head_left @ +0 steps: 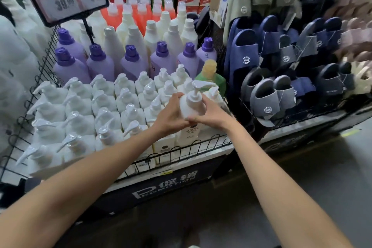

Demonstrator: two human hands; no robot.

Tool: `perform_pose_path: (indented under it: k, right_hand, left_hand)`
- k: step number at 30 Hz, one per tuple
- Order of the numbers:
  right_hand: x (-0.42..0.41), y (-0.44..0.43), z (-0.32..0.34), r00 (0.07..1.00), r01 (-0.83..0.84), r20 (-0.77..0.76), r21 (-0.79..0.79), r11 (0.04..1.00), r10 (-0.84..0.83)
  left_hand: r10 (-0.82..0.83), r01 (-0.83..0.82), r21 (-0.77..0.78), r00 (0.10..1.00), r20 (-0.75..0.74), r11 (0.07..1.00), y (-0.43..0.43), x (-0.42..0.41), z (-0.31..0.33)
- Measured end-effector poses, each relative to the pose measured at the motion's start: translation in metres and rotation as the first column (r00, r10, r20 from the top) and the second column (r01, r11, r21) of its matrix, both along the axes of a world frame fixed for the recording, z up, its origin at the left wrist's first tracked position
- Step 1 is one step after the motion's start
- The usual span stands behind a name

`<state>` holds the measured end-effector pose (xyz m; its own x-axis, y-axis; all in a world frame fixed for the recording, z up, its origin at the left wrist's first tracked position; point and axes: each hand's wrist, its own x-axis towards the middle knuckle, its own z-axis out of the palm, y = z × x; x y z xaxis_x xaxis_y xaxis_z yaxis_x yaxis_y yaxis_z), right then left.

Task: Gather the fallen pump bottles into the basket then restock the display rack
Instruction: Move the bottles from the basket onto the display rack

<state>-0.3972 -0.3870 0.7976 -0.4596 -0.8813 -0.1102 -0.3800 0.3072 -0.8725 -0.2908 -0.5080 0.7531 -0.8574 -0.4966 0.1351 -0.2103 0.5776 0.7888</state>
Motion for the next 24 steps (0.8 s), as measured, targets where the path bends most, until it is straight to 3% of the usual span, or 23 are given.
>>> perform_pose_path:
  k: [4, 9, 15, 24]
  right_hand:
    - [-0.006, -0.005, -0.026, 0.999, -0.012, 0.042, 0.024, 1.000, 0.011]
    - [-0.010, -0.004, -0.050, 0.995, 0.047, 0.087, 0.024, 0.999, -0.049]
    - [-0.011, -0.007, -0.072, 0.992, 0.043, 0.113, 0.025, 0.999, -0.046]
    - [-0.011, -0.011, -0.095, 0.994, 0.027, 0.101, 0.067, 0.997, -0.034]
  left_hand:
    - [-0.011, 0.013, -0.032, 0.997, 0.079, 0.999, -0.002, -0.002, -0.014]
    - [0.025, 0.022, -0.210, 0.975, 0.220, 0.977, -0.004, -0.008, -0.027]
    - [0.073, 0.103, -0.495, 0.944, 0.323, 0.863, -0.009, -0.015, -0.046]
    - [0.126, 0.205, -0.628, 0.888, 0.441, 0.751, -0.008, -0.018, -0.051]
